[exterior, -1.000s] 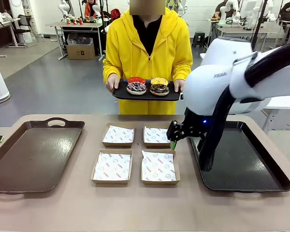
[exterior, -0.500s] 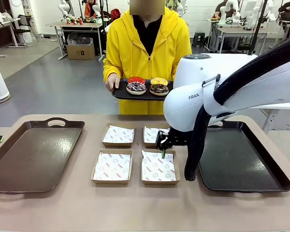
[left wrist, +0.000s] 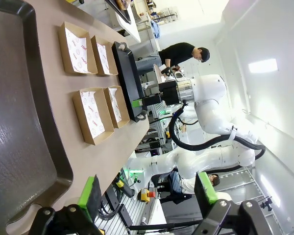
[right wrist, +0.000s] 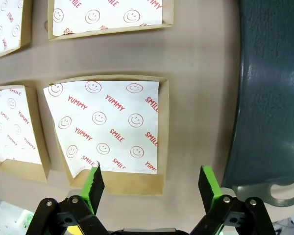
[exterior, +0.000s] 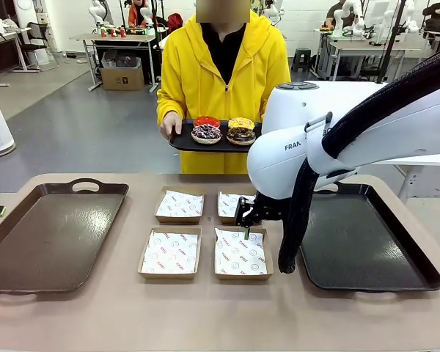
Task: Individually package the donuts and arrange them on the tray.
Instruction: Pick up one Paper togo box.
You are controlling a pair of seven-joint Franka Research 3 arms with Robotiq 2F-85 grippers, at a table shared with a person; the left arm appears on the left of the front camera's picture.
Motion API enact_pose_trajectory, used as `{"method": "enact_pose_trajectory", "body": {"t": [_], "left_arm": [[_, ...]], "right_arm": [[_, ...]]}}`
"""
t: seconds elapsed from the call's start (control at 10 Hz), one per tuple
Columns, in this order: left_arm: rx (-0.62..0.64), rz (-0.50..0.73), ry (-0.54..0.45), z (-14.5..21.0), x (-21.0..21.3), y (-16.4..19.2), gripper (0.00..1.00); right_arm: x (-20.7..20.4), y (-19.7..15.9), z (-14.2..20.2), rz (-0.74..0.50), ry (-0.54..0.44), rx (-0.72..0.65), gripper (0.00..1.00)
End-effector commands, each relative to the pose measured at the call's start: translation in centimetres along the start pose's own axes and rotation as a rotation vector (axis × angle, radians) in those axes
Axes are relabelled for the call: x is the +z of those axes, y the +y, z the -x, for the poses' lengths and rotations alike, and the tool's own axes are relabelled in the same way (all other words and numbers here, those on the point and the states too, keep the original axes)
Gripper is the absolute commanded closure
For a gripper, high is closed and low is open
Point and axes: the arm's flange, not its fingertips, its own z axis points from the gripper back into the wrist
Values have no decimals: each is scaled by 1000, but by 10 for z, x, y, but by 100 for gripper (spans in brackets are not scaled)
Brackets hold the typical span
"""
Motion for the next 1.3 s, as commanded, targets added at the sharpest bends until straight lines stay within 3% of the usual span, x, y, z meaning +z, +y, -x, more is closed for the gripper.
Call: {"method": "enact_pose_trajectory", "body": {"t": [0.0,0.3,0.8,0.9,1.0,1.1,1.2], "left_arm": [[-17,16,-19,0,0,-2,0],[-17,16,-19,0,0,-2,0],[-17,16,-19,0,0,-2,0],[-17,16,-19,0,0,-2,0],[-17,16,-19,0,0,-2,0],[-17,16,-19,0,0,-2,0],[-17,16,-19,0,0,-2,0]], "right_arm": [[-11,-1,-5,-14,8,-7,0],[-33,-7,-13,-47,27,-34,0],[-65,0,-20,2,60,-7,0],[-64,1,-19,3,49,2,59],[-61,1,-18,5,36,-4,59],[-58,1,-16,5,30,-11,100],[-58,1,-16,5,28,-14,64]]}}
